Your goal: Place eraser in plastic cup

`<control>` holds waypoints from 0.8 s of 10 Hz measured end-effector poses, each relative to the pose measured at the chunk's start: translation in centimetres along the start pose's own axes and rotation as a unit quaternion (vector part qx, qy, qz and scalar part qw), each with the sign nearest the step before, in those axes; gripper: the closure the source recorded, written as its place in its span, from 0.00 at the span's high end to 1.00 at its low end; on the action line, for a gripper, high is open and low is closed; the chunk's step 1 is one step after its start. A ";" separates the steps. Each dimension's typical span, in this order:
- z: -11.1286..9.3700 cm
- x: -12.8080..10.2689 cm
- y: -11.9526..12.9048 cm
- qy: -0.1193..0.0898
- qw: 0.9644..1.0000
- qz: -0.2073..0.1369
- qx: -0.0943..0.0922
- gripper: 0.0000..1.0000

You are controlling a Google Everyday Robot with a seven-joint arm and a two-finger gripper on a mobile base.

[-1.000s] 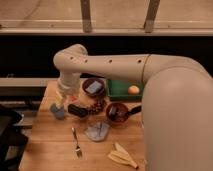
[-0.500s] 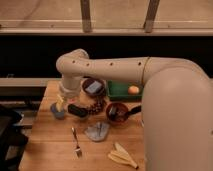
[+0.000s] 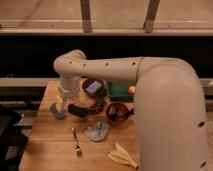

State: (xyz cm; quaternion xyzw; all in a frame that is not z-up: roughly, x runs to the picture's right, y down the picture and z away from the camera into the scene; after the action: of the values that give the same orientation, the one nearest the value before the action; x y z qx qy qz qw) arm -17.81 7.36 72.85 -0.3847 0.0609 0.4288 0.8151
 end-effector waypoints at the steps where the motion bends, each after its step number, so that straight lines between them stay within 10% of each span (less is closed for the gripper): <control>1: 0.5 -0.1 0.0 0.006 1.000 0.002 0.001 0.67; 8: 3.4 0.0 -1.2 0.059 0.997 0.025 0.033 0.67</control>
State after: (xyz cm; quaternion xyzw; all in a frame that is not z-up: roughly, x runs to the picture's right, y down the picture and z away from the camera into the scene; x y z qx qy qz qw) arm -17.68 9.31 75.94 -0.3807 0.1328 0.4230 0.8115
